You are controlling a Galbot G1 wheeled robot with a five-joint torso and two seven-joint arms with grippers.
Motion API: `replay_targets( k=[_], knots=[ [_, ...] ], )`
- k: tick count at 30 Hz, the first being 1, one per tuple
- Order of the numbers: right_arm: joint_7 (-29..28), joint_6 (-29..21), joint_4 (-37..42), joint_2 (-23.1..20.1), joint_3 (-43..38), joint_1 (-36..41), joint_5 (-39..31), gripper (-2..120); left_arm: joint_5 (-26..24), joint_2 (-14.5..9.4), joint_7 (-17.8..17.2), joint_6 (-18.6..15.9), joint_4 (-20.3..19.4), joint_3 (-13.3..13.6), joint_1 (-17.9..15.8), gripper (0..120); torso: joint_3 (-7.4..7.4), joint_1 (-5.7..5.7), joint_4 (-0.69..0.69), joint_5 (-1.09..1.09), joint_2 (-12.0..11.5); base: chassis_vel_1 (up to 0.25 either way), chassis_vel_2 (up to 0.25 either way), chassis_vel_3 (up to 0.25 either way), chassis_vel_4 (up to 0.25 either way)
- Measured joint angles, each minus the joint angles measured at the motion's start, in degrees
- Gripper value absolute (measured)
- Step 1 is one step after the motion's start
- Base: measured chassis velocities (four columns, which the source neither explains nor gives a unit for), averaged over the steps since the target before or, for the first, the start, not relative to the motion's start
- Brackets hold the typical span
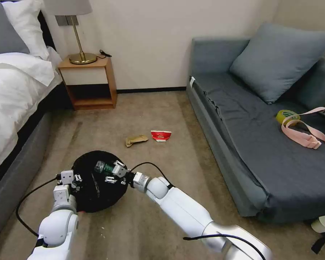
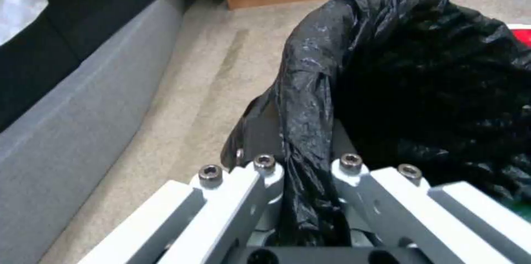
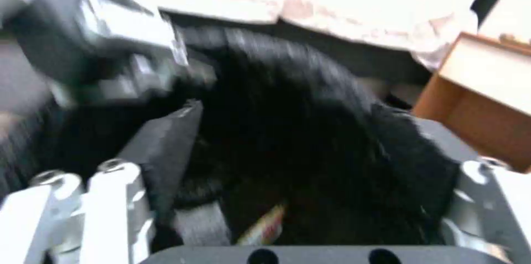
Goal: Pick up the trash bin, then pick up the garbage on the floor and place it into the trash bin.
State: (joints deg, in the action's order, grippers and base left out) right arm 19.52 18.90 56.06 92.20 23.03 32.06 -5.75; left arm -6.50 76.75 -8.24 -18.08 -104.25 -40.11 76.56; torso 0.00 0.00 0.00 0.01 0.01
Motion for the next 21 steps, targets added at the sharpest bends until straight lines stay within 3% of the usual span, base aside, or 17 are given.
replay_targets(
  k=[5,12,18,21],
  knots=[
    [-0.8,-0.9,2.6,0.0,0.4,0.1,-0.7,98,0.0,0.0,0.0,-0.1,0.1,-0.1,-0.2,4,0.00,0.00,0.00,-0.01,0.0,0.000,0.000,0.000,0.000],
    [-4.2,-3.1,4.6,-0.3,-2.2,-0.2,0.3,100,-0.5,-0.7,0.0,0.2,1.4,-2.0,-0.5,4,0.00,0.00,0.01,-0.01,0.0,0.000,0.000,0.000,0.000],
    [-14.7,-9.7,6.8,-8.4,-5.8,0.3,-2.5,100,-4.5,-3.4,-0.5,0.4,1.4,-6.1,-0.5,4,0.00,0.00,-0.01,0.01,0.0,0.000,0.000,0.000,0.000],
    [-15.8,-10.1,5.6,-10.0,-7.3,0.9,-2.7,100,-5.3,-3.9,-0.5,0.4,1.2,-6.9,-0.4,4,0.00,0.00,-0.03,0.00,0.0,0.000,0.000,0.000,0.000]
  ],
)
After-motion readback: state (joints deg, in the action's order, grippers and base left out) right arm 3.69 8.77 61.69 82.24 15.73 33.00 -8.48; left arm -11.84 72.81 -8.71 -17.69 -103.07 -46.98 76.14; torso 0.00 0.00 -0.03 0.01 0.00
